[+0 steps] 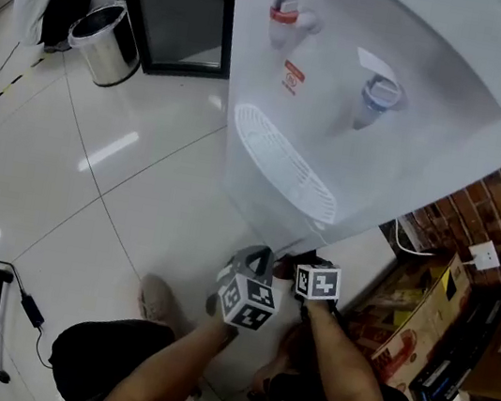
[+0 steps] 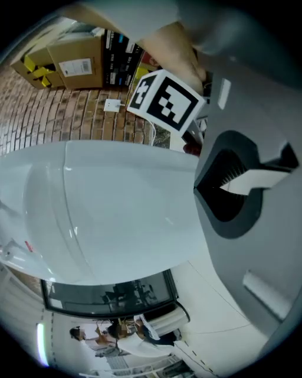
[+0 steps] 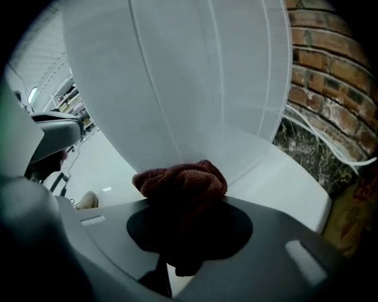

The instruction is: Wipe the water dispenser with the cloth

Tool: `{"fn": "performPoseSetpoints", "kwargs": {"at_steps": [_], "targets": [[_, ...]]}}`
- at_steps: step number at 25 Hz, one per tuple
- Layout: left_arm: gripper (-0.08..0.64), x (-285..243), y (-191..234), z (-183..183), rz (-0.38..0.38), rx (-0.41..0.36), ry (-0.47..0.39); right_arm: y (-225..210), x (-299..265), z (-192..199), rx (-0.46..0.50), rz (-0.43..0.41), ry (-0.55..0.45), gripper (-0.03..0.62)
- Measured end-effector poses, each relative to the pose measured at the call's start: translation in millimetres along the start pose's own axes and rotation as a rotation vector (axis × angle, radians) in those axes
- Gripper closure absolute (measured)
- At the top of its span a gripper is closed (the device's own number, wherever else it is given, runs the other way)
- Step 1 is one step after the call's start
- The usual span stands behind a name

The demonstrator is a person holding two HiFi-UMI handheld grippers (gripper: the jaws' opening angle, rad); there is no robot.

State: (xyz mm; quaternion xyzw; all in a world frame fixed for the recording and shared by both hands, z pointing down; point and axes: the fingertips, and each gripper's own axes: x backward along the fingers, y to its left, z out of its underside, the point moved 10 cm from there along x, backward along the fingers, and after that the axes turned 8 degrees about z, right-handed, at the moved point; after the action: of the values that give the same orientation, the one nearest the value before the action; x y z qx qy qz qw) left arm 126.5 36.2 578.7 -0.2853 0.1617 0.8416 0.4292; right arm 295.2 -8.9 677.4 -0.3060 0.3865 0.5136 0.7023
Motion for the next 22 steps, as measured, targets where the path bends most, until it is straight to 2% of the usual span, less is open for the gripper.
{"fn": "performPoseSetpoints", "kwargs": {"at_steps": [5, 10, 14, 18, 20, 22], "targets": [[0.56, 0, -14, -1, 0.027, -0.038, 0.01, 0, -5, 4, -0.007, -0.014, 0.04, 0.486], [0.56, 19, -28, -29, 0.041, -0.075, -0.049, 4, 30, -5, 0.017, -0.03, 0.013, 0.488], [0.56, 44, -46, -64, 0.052, -0.138, -0.118, 0, 76, -21, 0.02, 0.001, -0.089, 0.489], [0.56, 78, -57, -111, 0.066, -0.137, -0.191, -17, 136, -45, -0.013, -0.001, -0.208, 0.489], [0.56, 102, -60, -139, 0.066, -0.149, -0.237, -25, 172, -61, -0.053, -0.021, -0.299, 0.489], [0.56, 128, -62, -168, 0.066, -0.174, -0.294, -32, 212, -83, -0.097, -0.054, -0.431, 0.489]]}}
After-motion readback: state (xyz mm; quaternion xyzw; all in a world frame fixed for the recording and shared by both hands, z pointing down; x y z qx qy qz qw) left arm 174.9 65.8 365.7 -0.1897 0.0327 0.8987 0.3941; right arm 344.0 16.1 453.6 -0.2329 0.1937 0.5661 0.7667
